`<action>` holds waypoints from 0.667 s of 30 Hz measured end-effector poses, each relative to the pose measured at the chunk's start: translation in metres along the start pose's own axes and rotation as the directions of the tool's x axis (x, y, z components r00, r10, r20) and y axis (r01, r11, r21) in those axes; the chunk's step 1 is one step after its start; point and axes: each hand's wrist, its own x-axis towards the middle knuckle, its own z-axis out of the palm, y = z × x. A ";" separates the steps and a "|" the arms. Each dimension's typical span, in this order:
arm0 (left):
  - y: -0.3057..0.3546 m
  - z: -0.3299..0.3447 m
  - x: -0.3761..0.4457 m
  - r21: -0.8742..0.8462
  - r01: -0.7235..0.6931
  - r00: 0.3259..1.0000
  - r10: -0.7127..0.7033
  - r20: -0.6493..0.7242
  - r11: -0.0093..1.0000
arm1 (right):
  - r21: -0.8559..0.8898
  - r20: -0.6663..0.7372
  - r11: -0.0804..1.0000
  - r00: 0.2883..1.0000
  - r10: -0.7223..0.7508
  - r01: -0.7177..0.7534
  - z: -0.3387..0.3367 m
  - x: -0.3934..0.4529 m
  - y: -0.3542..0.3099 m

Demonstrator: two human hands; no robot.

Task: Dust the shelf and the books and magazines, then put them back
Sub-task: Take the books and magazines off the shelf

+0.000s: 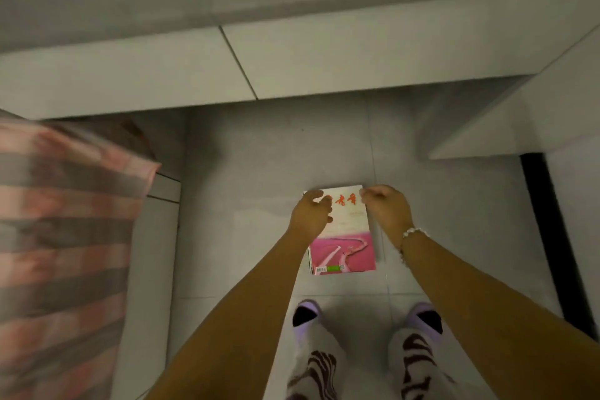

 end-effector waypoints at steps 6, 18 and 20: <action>0.118 -0.035 -0.112 0.090 -0.204 0.979 0.201 0.042 0.975 | 0.087 -0.019 0.988 0.992 -0.127 0.128 -0.053 -0.089 -0.137; 0.306 -0.059 -0.276 0.125 -0.620 0.781 0.595 0.188 0.774 | 0.183 -0.273 0.836 0.844 -0.462 0.517 -0.174 -0.212 -0.319; 0.326 -0.052 -0.288 0.108 -0.663 0.744 0.637 0.201 0.741 | 0.201 -0.327 0.807 0.815 -0.479 0.555 -0.197 -0.219 -0.328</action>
